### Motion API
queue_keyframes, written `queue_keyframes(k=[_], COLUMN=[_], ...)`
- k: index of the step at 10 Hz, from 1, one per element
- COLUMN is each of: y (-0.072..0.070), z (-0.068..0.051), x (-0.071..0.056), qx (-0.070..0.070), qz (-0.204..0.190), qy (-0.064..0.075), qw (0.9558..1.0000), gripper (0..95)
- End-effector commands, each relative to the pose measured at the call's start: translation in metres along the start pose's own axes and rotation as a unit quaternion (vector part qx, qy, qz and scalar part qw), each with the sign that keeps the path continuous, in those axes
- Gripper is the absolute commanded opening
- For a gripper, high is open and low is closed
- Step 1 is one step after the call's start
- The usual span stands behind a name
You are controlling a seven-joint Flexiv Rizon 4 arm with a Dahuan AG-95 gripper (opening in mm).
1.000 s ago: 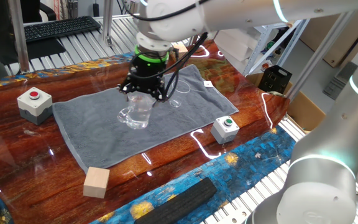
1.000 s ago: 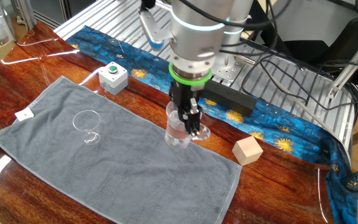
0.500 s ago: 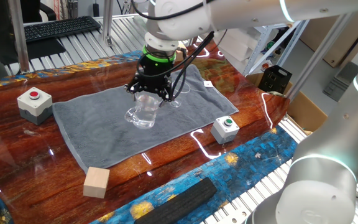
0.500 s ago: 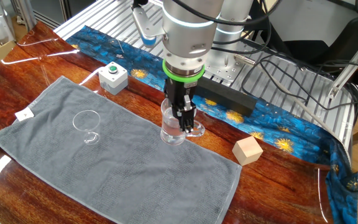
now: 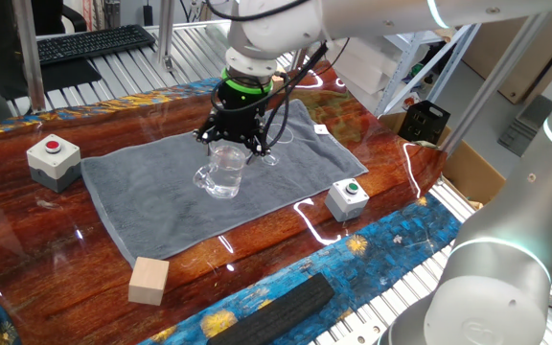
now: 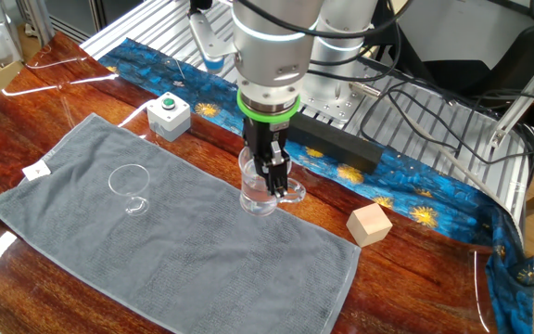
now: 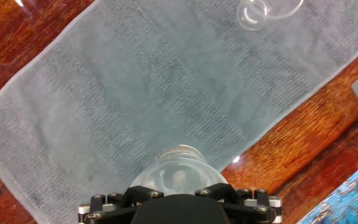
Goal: Pour the water from one cup into another empty cup
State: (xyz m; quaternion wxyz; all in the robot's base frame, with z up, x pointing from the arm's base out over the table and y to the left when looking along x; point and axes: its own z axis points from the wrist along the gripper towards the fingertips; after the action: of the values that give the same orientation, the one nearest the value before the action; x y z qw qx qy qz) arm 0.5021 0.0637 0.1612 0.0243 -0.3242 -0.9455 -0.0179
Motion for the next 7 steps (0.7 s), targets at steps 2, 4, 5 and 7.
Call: queue_keyframes(k=[2,4,5,7], y=[-0.0015,-0.0015,-0.0015,-0.0015], z=[-0.0004,-0.0004,-0.0004,-0.0004], x=[0.0002,0.0002,0.0002,0.0002], qx=[0.002,0.004,0.009,0.019], qz=[0.024,0.018,0.017,0.021], qy=[-0.008,-0.016,-0.021,-0.026], qw=[0.9997,0.9997,0.9996,0.9993], gripper=[0.0,0.0,0.0,0.0])
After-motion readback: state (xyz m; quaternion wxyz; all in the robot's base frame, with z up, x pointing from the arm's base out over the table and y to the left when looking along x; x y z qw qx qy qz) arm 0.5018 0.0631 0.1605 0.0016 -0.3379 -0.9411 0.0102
